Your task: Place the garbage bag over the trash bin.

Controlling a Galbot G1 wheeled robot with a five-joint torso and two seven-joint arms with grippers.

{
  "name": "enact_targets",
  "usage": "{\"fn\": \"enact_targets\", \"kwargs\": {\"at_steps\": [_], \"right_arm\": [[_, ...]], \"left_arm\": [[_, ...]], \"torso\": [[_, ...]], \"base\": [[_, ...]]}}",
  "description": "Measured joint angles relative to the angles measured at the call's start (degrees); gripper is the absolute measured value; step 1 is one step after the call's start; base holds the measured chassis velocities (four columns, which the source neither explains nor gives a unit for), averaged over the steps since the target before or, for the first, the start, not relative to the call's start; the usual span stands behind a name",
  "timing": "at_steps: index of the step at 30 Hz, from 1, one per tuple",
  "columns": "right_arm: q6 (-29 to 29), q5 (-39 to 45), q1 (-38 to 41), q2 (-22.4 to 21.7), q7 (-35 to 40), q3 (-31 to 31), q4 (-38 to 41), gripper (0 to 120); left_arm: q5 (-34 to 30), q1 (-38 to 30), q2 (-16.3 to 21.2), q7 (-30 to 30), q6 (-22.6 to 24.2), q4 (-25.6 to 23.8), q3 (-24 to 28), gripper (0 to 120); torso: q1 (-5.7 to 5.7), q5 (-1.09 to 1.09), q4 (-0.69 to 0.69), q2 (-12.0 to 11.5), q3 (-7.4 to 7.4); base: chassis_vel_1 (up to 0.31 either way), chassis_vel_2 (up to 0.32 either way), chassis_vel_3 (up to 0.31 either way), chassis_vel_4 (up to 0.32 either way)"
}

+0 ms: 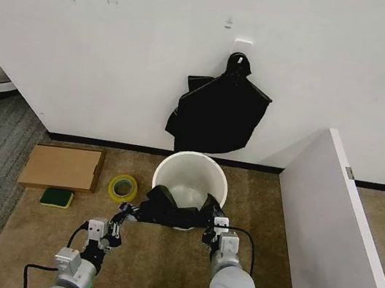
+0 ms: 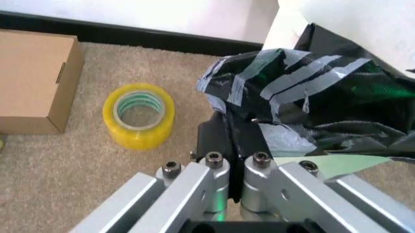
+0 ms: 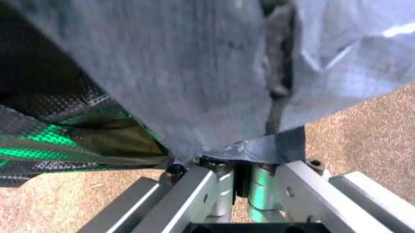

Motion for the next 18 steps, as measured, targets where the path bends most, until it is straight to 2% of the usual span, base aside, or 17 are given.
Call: {"fn": "enact_targets", "kwargs": {"at_steps": [5,12,14,18], "right_arm": [[-0.02,-0.13,-1.21,-0.59,0.02,0.27,1.64,0],[0.07,-1.81,-5.25,-1.93,-0.02,0.8,5.03,28],[0.09,-2.07,-5.85,-2.12,-0.12,0.88,5.5,31],[1.09,-4.05,-9.72,-3.11,-1.69,2.07,8.34,50]], "left_arm": [[-0.09,1.44,0.15,-0.09,0.06,-1.59,-0.57,4],[1.31,6.06,0.53,-0.32,0.21,-5.12,-2.77,32],[1.62,6.69,0.6,-0.34,0.2,-5.61,-3.03,36],[4.28,10.75,0.85,-0.27,-0.75,-8.53,-3.84,55]], "torso": [[0.0,0.0,0.0,0.0,0.0],[0.0,0.0,0.0,0.0,0.0],[0.0,0.0,0.0,0.0,0.0],[0.0,0.0,0.0,0.0,0.0]], "base": [[0.0,0.0,0.0,0.0],[0.0,0.0,0.0,0.0],[0.0,0.0,0.0,0.0],[0.0,0.0,0.0,0.0]]}}
